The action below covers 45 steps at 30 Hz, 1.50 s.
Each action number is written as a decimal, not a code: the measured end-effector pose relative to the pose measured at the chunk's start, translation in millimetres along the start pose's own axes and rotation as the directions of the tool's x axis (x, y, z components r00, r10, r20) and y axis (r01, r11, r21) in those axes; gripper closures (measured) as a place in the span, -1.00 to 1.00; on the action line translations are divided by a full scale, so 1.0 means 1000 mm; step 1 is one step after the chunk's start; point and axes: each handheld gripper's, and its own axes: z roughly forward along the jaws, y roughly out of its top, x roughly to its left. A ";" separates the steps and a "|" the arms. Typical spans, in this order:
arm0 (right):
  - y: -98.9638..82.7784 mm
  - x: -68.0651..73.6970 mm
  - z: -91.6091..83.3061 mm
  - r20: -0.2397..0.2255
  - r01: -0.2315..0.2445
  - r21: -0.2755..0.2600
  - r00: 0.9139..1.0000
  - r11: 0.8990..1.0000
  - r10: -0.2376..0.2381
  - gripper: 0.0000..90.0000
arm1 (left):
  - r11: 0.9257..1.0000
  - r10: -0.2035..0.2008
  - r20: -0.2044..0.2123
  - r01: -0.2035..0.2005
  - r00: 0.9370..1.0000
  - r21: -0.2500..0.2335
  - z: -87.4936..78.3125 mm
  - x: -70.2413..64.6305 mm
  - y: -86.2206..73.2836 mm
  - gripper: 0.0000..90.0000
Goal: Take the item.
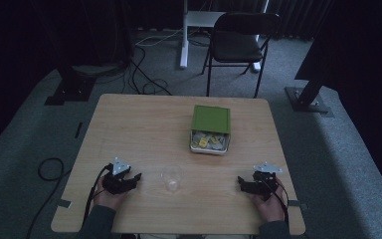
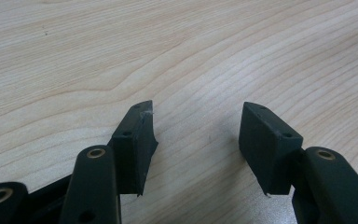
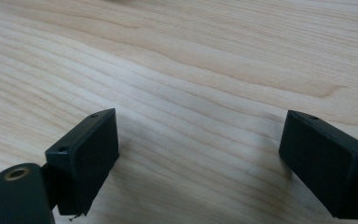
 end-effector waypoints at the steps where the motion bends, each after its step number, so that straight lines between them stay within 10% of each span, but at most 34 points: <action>1: 0.000 0.000 0.000 -0.002 0.001 0.000 1.000 1.000 -0.001 -0.75 | 1.000 0.000 0.000 0.000 1.000 0.000 0.000 0.000 0.000 0.03; 45: 0.011 0.020 -0.014 -0.056 0.041 -0.010 0.998 0.999 -0.042 -0.44 | 1.000 -0.001 -0.007 0.001 1.000 0.010 0.003 0.001 0.001 -0.28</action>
